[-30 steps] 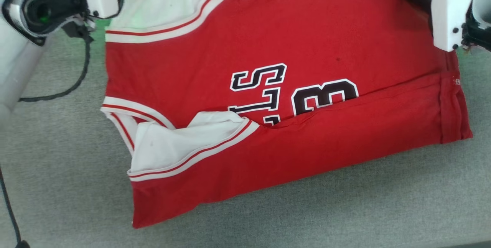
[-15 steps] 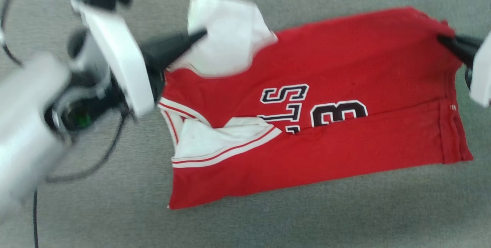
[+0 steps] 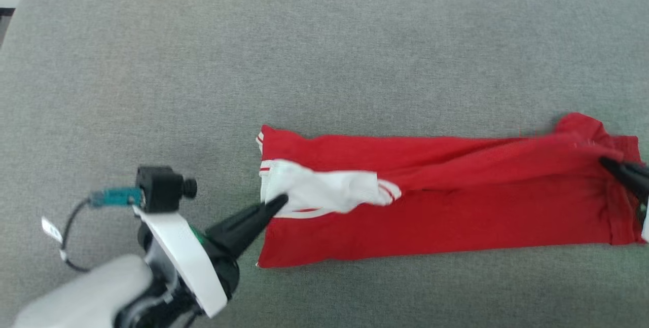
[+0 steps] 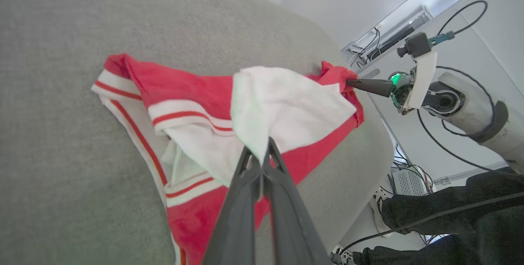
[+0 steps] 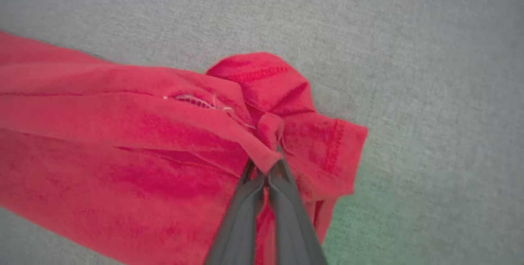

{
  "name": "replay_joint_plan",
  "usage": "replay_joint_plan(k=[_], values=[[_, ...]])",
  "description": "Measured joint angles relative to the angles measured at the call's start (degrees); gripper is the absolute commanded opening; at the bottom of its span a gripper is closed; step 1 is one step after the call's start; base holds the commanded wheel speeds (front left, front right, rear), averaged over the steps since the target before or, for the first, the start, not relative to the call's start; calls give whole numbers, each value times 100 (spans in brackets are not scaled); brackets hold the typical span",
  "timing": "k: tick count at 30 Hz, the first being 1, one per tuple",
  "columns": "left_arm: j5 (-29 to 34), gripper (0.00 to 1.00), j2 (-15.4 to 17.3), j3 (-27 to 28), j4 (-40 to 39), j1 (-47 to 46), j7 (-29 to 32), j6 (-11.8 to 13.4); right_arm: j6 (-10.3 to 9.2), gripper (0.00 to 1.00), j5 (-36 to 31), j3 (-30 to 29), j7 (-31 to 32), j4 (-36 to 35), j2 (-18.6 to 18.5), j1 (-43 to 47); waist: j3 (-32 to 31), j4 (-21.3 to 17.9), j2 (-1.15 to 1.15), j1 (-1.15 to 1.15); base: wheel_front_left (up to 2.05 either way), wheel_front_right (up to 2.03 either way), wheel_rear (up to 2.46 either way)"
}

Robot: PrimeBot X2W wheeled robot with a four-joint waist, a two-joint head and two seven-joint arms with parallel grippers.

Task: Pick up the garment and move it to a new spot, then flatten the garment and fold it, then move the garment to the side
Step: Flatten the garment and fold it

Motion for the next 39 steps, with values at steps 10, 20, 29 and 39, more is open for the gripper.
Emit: replay_joint_plan(k=[10,20,29,39], values=[[133,0,-702,-308,1196,355,-421,0,0,0,-684,-870,-236,111,609,672,-1,-35,0,0,0,0,0],[632,92,-1214,-94,2192,523,-547,0,0,100,-1042,-1327,21,33,1028,865,-144,-112,0,0,0,0,0],[1124,100,-1385,1147,1882,1306,-550,0,-1,100,-979,-2068,359,-97,999,1431,-408,37,0,0,0,0,0],[2025,100,-2245,2709,2059,2337,-554,2,-1,100,-708,-2802,733,349,1239,1777,-570,608,0,0,0,0,0]])
